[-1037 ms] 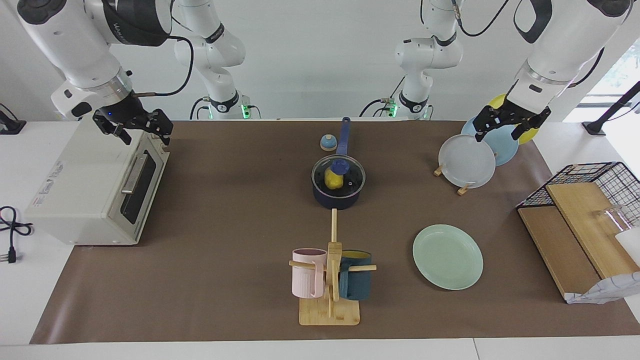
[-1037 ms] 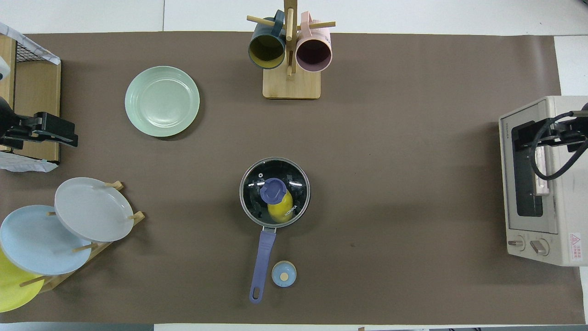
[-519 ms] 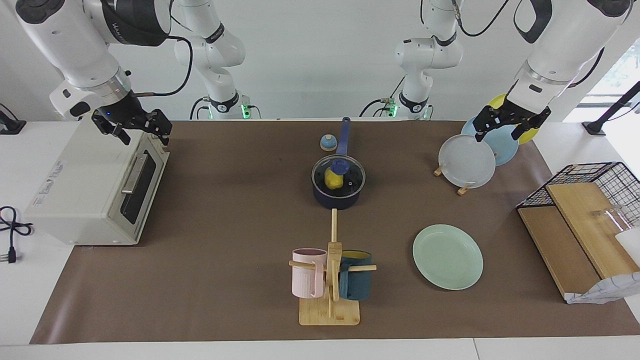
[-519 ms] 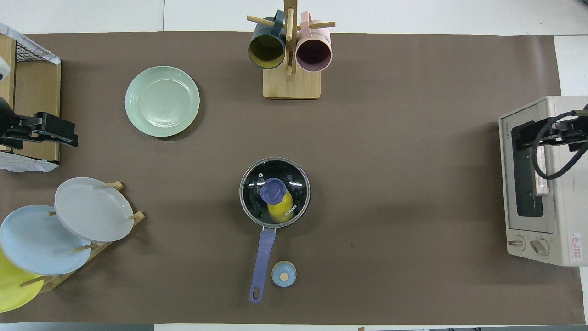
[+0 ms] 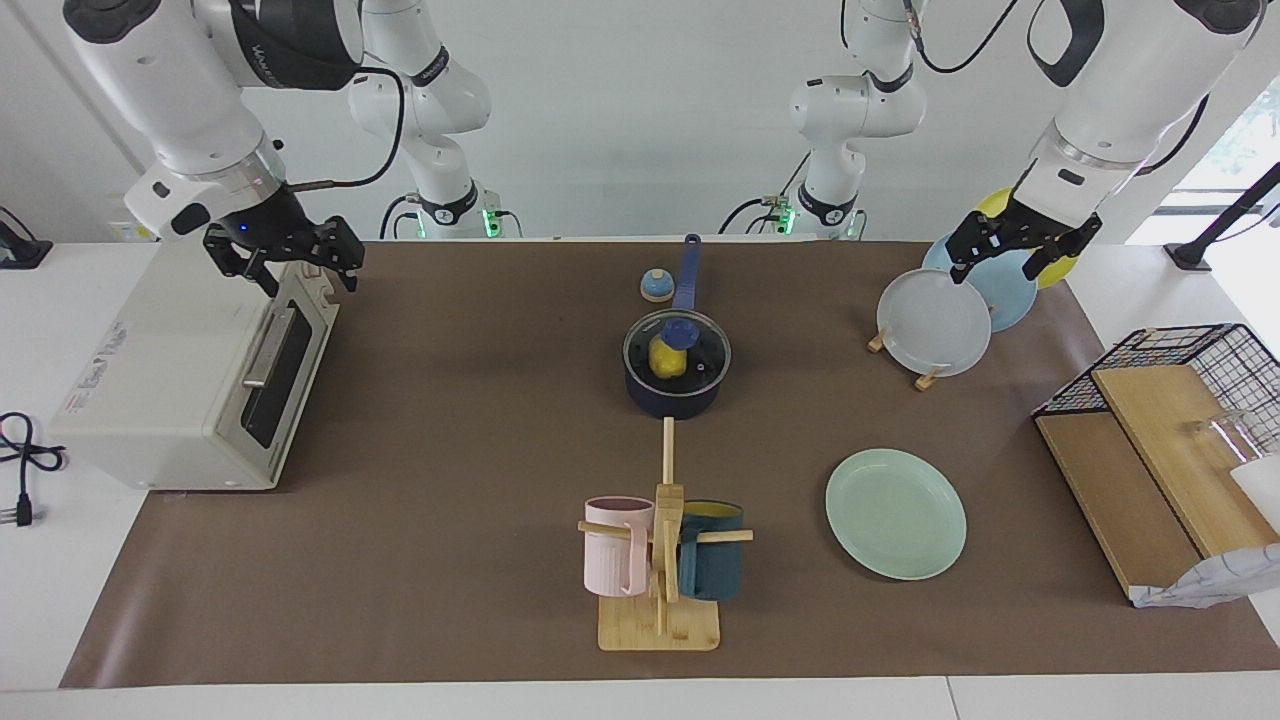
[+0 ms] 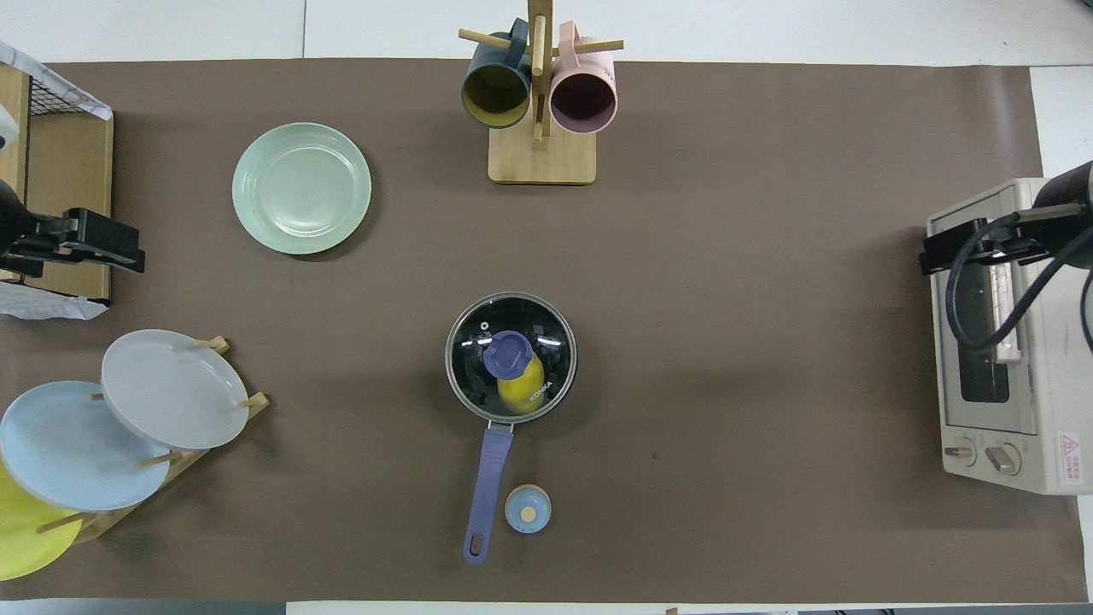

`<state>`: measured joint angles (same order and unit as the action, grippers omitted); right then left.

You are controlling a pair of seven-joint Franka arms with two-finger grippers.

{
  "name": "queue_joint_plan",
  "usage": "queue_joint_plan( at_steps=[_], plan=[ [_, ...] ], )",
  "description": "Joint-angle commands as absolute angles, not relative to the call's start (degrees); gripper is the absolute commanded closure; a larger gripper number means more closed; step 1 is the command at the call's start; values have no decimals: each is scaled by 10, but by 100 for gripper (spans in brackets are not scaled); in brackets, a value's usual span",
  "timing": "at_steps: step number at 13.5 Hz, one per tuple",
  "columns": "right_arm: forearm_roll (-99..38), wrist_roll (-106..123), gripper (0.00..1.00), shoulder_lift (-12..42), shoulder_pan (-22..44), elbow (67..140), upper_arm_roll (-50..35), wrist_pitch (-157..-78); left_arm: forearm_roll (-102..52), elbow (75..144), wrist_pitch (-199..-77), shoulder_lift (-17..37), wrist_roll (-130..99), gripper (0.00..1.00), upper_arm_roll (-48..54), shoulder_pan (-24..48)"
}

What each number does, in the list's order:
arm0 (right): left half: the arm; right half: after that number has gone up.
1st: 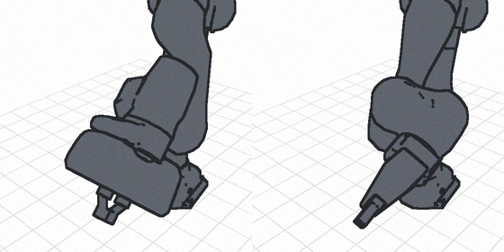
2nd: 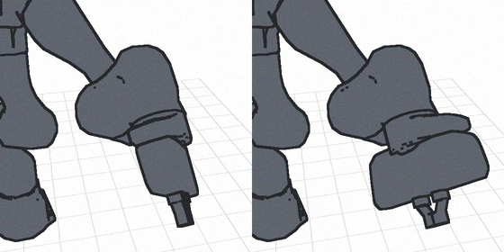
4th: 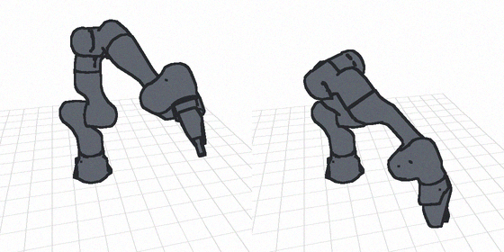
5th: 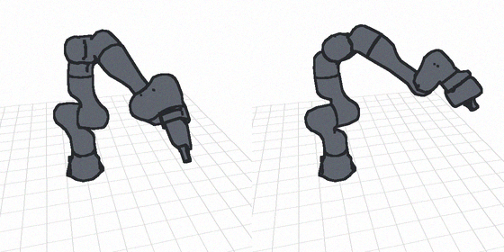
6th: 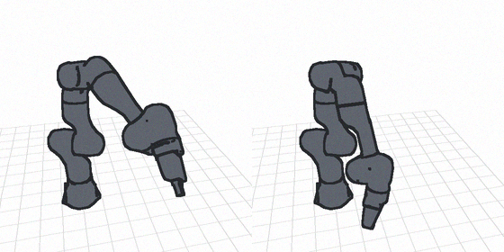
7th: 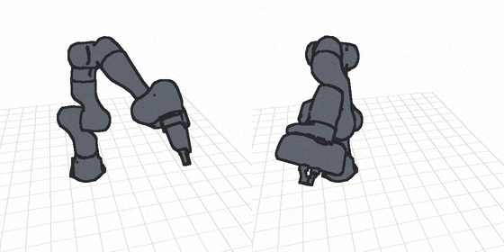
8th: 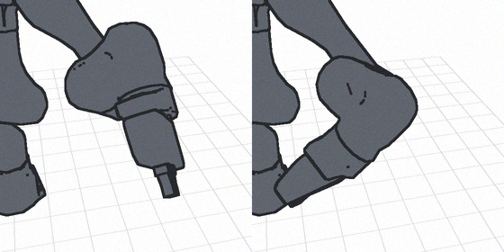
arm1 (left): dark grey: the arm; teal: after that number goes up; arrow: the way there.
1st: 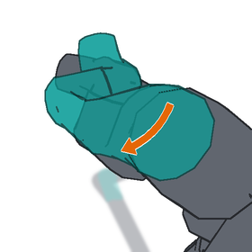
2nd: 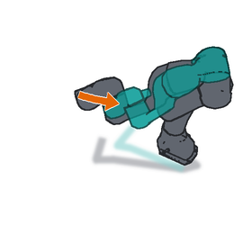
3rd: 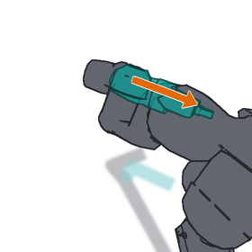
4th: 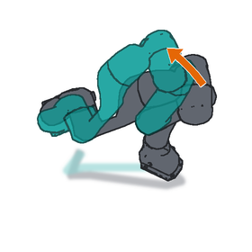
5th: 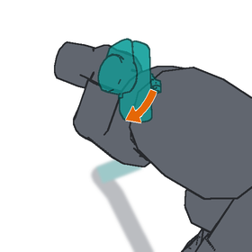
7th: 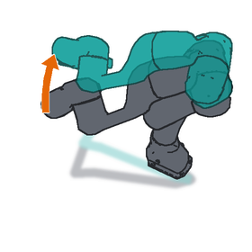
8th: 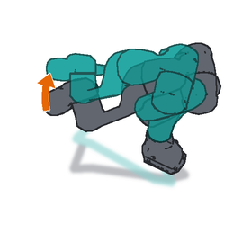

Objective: Transfer potato from pot to plate
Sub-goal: 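Reach the right gripper over the saucepan and grasp the glass lid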

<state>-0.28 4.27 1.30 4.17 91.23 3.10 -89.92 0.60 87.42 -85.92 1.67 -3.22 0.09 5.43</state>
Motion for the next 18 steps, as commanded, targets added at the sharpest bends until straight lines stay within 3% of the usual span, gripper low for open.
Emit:
queue_joint_plan(
  at_steps=[1,8,11,14,15,18],
  plan=[
    [-11,33,0,20,85,917,30,-913,-1,889,-867,4,-37,0,4,47],
    [-27,-153,0,111,242,841,29,-925,-1,889,-867,4,-37,0,4,48],
    [-50,-256,0,154,331,840,30,-1008,-1,889,-867,4,-37,0,4,47],
    [-41,-297,0,153,387,855,30,-1043,-1,889,-867,4,-38,0,4,48],
    [-15,-302,0,160,443,949,30,-1176,-1,889,-867,4,-38,0,4,47],
    [7,-315,0,188,467,951,29,-1208,-1,889,-867,4,-38,0,4,47]
  ],
)
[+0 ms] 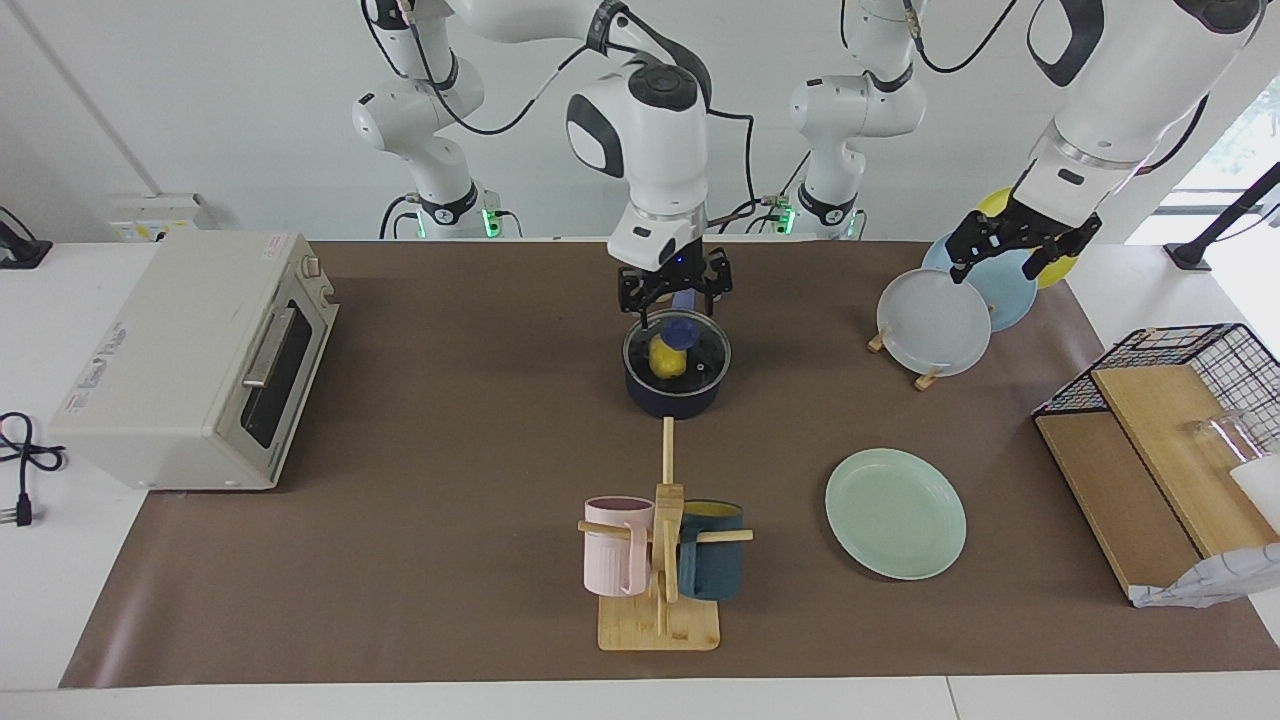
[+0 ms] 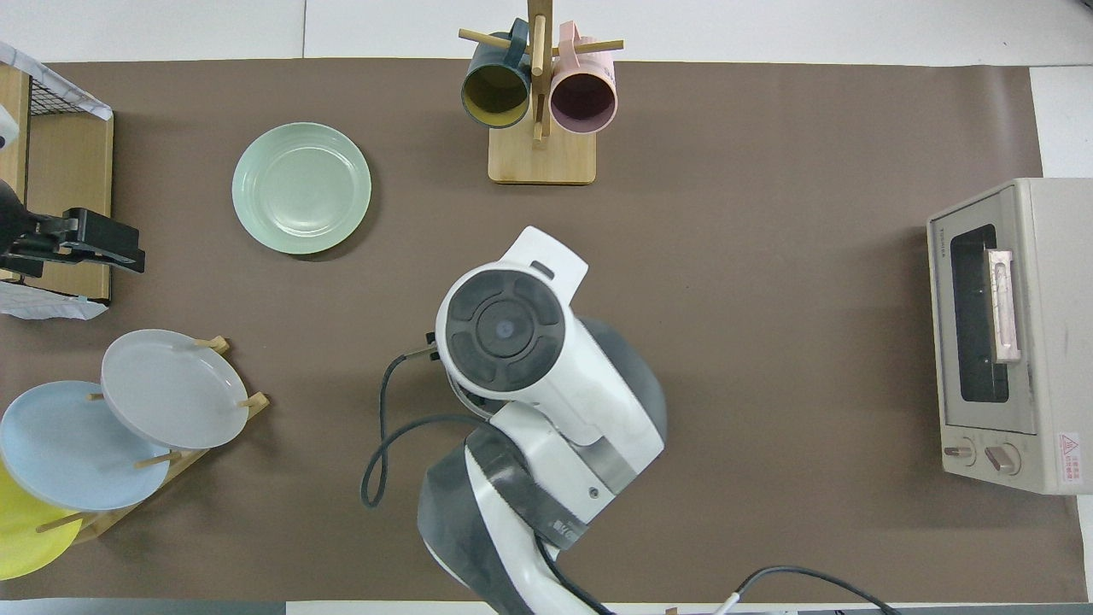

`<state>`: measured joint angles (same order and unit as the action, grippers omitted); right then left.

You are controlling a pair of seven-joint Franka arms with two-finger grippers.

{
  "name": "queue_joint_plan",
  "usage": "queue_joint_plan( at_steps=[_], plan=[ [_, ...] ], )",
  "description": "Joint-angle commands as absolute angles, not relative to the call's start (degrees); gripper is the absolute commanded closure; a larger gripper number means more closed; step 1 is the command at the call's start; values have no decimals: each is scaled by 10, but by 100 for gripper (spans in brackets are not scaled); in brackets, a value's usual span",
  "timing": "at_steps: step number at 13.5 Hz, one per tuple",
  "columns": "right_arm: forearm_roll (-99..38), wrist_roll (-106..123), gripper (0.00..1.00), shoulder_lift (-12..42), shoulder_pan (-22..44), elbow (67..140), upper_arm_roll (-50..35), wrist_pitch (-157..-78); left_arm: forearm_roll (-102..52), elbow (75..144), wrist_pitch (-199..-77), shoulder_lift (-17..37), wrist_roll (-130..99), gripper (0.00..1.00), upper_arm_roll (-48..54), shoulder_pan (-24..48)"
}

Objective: Transfer potato from pot to plate
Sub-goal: 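Reach the right gripper over the saucepan and grasp the glass lid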

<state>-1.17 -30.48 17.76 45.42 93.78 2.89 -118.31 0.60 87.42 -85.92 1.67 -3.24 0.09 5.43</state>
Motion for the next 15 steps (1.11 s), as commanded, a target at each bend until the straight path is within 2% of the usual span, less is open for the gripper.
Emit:
queue_joint_plan(
  at_steps=[1,13,14,15],
  plan=[
    [22,-315,0,188,468,952,30,-1205,-1,889,-867,4,-38,0,4,47],
    [55,-290,0,174,462,1008,29,-1241,-1,889,-867,4,-38,0,4,48],
    [55,-290,8,174,462,1007,29,-1241,-1,889,-866,4,-38,0,4,48],
    [54,-290,22,174,462,1006,29,-1240,-1,889,-865,4,-38,0,4,47]
  ],
)
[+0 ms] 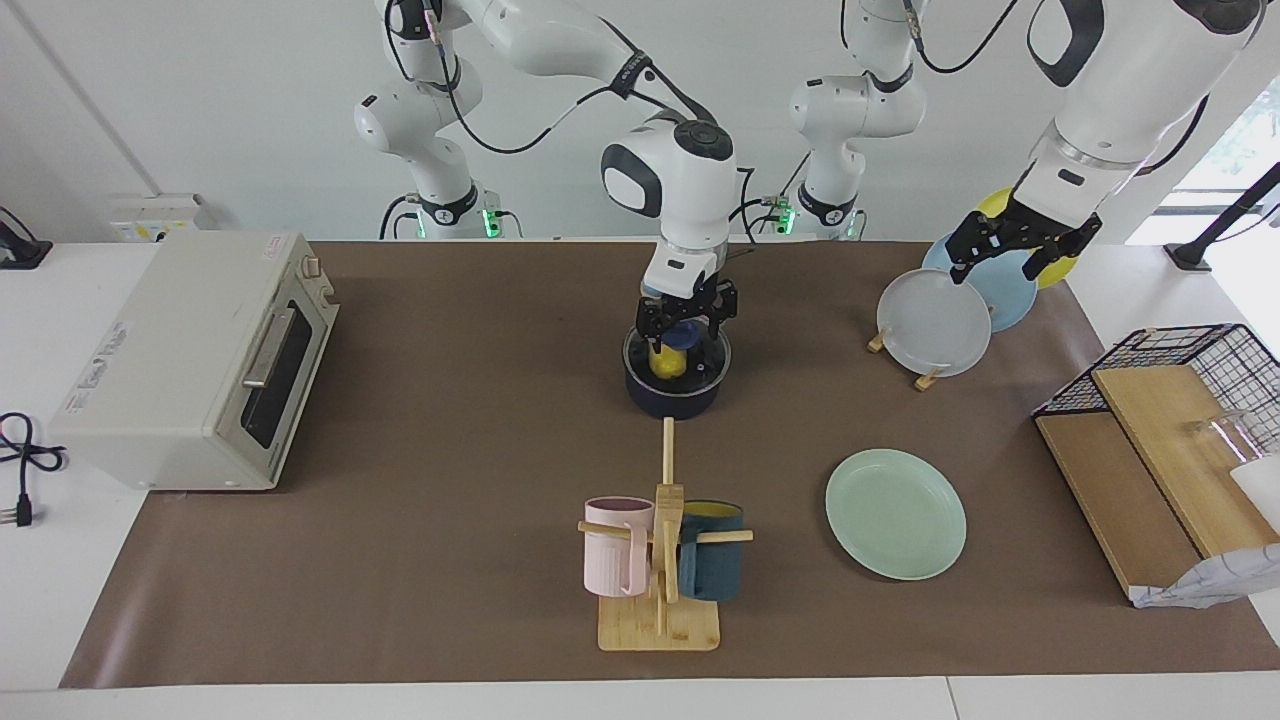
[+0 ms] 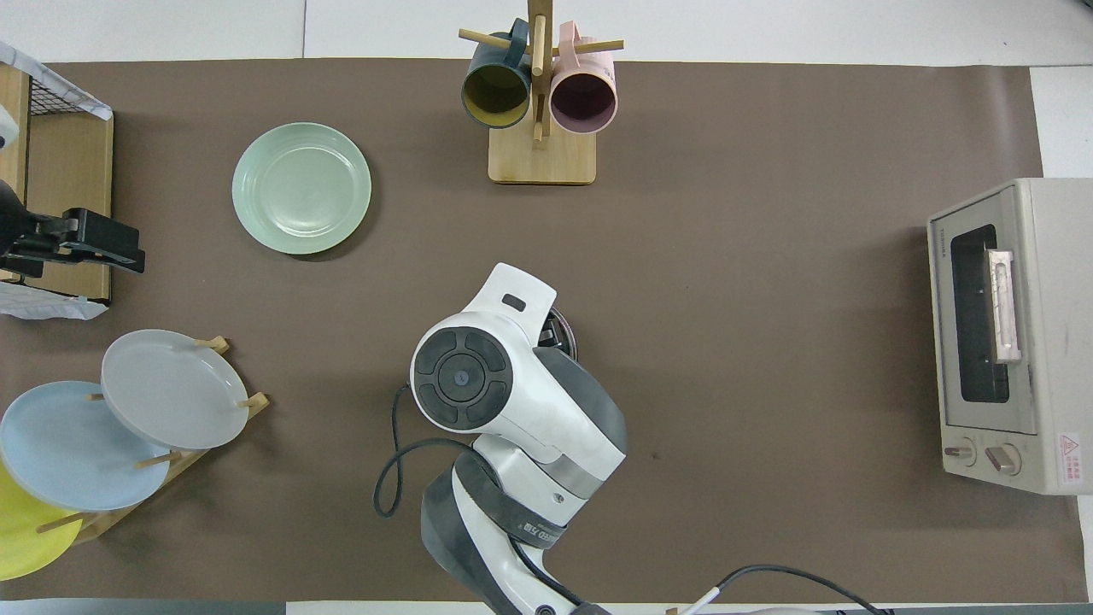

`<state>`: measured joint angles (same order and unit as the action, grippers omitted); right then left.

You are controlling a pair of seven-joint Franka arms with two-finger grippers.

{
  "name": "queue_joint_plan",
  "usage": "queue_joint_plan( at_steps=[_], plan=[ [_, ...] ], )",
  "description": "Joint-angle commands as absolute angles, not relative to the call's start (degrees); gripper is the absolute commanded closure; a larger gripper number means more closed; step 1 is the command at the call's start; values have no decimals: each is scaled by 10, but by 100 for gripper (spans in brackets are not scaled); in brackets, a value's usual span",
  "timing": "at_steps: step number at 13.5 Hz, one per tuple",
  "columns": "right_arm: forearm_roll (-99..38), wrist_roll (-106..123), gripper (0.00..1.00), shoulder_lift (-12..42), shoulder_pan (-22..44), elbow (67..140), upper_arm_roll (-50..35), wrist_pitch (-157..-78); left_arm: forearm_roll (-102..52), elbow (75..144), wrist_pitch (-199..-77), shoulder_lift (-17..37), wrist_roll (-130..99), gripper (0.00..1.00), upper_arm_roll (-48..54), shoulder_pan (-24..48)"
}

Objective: Transfer potato from pot to plate
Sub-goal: 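Reach the right gripper over the saucepan and grasp the glass lid, then lift the lid with the right gripper while the left gripper approaches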

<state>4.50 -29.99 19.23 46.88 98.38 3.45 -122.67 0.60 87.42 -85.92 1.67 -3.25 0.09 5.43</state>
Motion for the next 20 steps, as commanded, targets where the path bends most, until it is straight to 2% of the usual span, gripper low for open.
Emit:
queue_joint_plan(
  at_steps=[1,4,5,7,9,13,15,17,20],
  plan=[
    [54,-291,33,175,462,1005,29,-1239,-1,889,-865,4,-38,0,4,48],
    [54,-290,73,174,462,1003,29,-1230,-1,889,-864,4,-39,0,3,47],
    [54,-289,79,173,461,999,30,-1227,-1,889,-865,4,-39,0,3,48],
    [54,-267,79,168,442,962,32,-1179,-1,889,-865,4,-39,0,2,47],
    [46,-190,79,168,390,917,32,-1129,-1,889,-867,4,-40,0,3,48],
    [38,-59,79,158,282,917,31,-1101,-1,890,-871,4,-39,0,5,57],
    [36,-23,79,142,231,956,31,-1096,-2,893,-872,3,-41,0,12,68],
    [36,12,79,115,189,1031,31,-1118,-3,916,-883,-10,-101,0,15,118],
    [36,69,77,97,133,1100,32,-1178,-21,1049,-1008,-56,-271,0,16,225]
  ],
)
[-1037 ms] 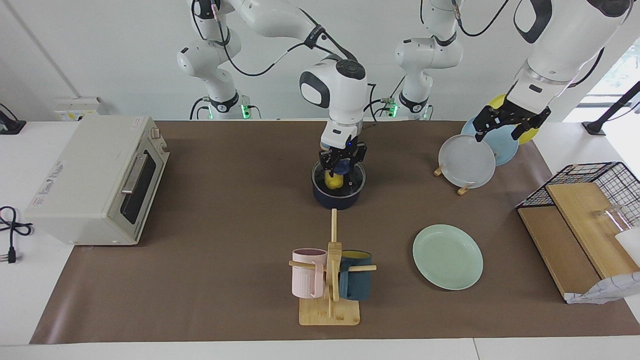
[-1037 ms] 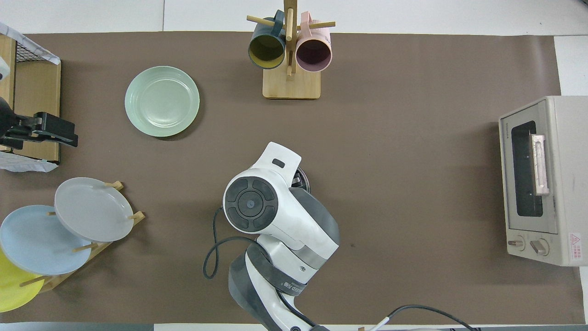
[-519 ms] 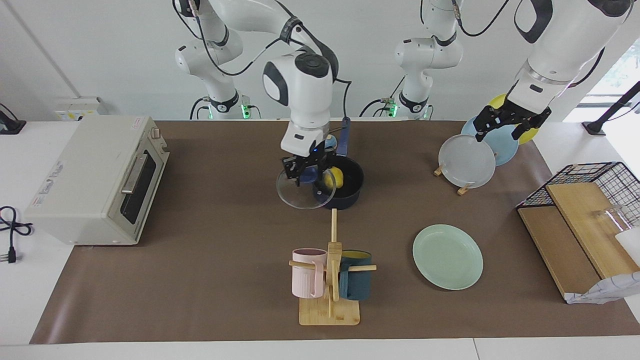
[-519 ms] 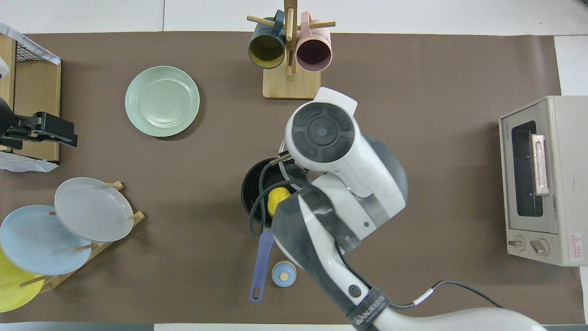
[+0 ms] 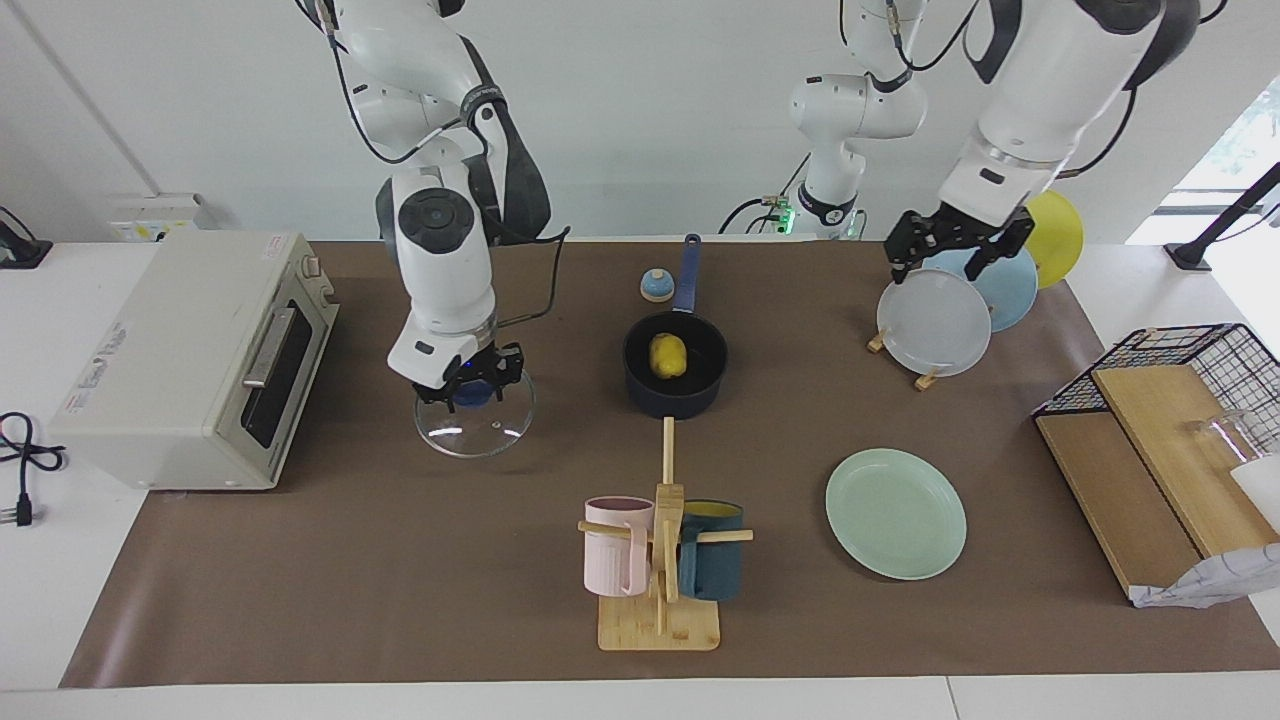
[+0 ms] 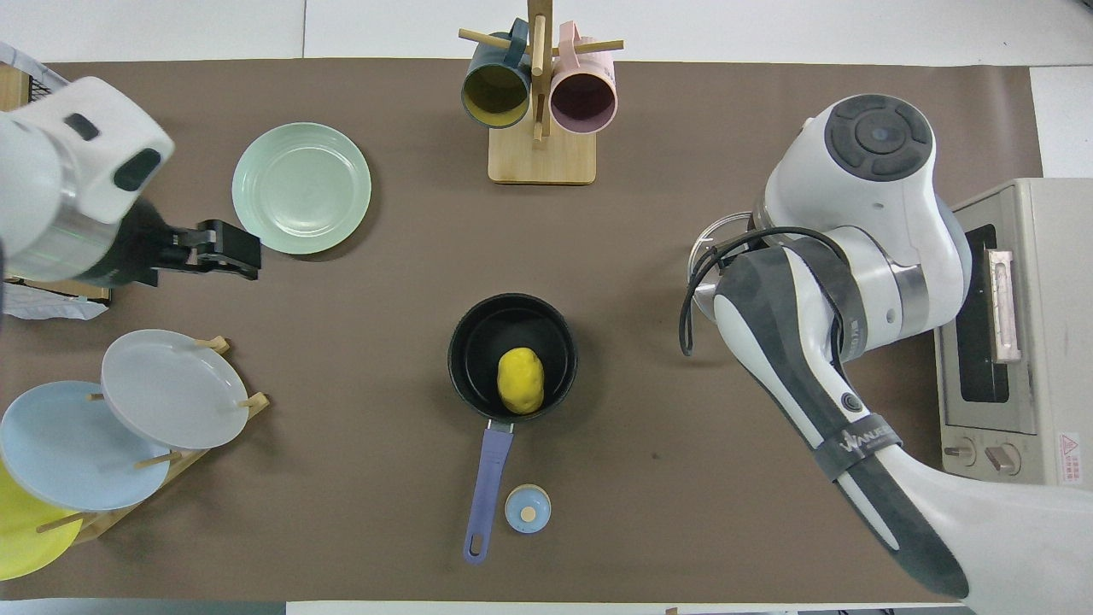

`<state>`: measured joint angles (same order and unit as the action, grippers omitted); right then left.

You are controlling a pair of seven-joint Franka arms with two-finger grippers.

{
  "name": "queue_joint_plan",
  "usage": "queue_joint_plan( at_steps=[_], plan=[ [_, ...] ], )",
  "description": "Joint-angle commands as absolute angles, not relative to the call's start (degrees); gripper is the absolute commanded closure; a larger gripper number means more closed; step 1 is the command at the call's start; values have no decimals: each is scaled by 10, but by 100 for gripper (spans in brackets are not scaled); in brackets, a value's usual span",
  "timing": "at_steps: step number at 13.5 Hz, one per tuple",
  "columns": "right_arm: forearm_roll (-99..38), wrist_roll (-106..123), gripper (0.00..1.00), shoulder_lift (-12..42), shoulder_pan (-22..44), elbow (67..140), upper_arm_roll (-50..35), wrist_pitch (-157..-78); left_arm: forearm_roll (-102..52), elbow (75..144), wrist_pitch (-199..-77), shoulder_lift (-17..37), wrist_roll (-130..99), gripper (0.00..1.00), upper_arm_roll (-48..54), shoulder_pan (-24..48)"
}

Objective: Transfer potato from pot to plate
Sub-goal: 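Lift the lid with the right gripper while the left gripper approaches, then set the lid down with the right gripper while the left gripper reaches the pot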

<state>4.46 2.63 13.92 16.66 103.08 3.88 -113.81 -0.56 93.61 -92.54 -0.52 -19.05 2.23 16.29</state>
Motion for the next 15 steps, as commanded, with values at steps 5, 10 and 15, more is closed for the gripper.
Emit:
queue_joint_plan(
  at_steps=[5,10,15],
  plan=[
    [36,140,76,63,76,1215,32,-1271,-50,1134,-1185,32,-407,0,15,377],
    [36,166,67,50,51,1279,32,-1346,-51,1145,-1250,86,-405,0,16,396],
    [29,143,0,52,58,1199,31,-1275,-55,1185,-1286,94,-406,0,18,410]
  ],
)
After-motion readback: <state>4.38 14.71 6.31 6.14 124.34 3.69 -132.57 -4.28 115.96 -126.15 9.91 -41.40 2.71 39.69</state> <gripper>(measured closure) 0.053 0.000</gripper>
